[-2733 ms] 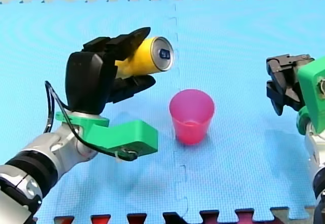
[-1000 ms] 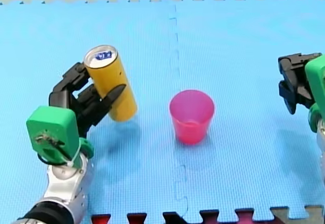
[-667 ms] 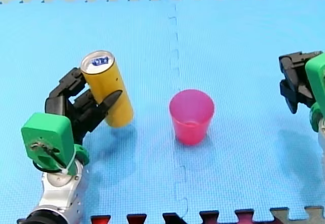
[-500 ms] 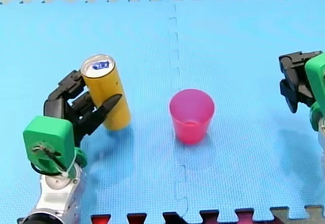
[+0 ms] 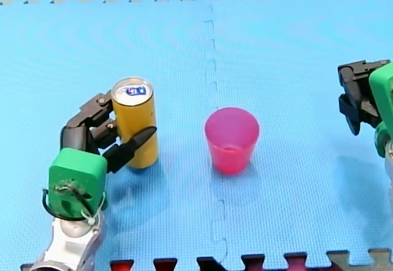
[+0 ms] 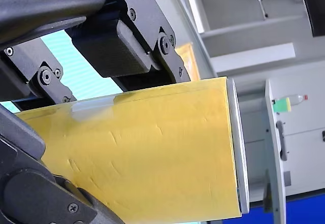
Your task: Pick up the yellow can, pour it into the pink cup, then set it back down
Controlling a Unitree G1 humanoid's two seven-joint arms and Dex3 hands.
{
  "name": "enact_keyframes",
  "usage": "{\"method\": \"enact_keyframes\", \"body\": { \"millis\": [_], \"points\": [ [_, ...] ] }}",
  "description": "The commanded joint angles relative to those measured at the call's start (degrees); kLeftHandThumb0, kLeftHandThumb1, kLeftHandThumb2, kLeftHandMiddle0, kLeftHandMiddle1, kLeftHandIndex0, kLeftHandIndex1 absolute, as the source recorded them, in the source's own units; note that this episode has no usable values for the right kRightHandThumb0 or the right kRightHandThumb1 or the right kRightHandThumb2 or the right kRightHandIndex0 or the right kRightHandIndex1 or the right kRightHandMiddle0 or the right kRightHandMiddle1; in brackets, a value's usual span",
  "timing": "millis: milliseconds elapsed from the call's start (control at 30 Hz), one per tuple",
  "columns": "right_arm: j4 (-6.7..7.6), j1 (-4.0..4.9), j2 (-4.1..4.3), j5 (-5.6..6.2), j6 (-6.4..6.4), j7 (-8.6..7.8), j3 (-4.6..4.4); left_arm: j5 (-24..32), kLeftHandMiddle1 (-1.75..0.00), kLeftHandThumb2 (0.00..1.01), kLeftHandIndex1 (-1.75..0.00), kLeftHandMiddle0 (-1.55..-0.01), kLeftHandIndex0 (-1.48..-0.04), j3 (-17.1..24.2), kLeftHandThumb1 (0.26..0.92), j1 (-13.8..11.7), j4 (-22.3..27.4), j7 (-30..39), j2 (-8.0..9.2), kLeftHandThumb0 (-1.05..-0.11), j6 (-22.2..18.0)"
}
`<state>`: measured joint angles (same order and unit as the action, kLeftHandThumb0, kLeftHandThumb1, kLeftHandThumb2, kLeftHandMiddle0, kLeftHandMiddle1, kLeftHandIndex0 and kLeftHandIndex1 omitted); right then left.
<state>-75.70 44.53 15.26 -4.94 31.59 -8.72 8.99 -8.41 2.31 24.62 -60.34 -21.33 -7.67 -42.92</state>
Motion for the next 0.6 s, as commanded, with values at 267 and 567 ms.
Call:
{"method": "enact_keyframes", "body": {
  "millis": [267,567],
  "points": [
    [0.12,0.5,0.58,-0.01,-0.39,0.47,-0.09,2.79,-0.01,0.0,0.0,-1.27,-1.14,1.68,0.859,2.54,-5.59,1.91,-0.59,-0.345,-4.97],
    [-0.01,0.79,0.78,-0.01,-0.7,0.69,-0.08,3.82,-0.01,0.0,0.0,-1.28,-1.15,2.77,0.858,3.58,-7.84,3.12,-1.03,-0.355,-7.34]
  ]
}}
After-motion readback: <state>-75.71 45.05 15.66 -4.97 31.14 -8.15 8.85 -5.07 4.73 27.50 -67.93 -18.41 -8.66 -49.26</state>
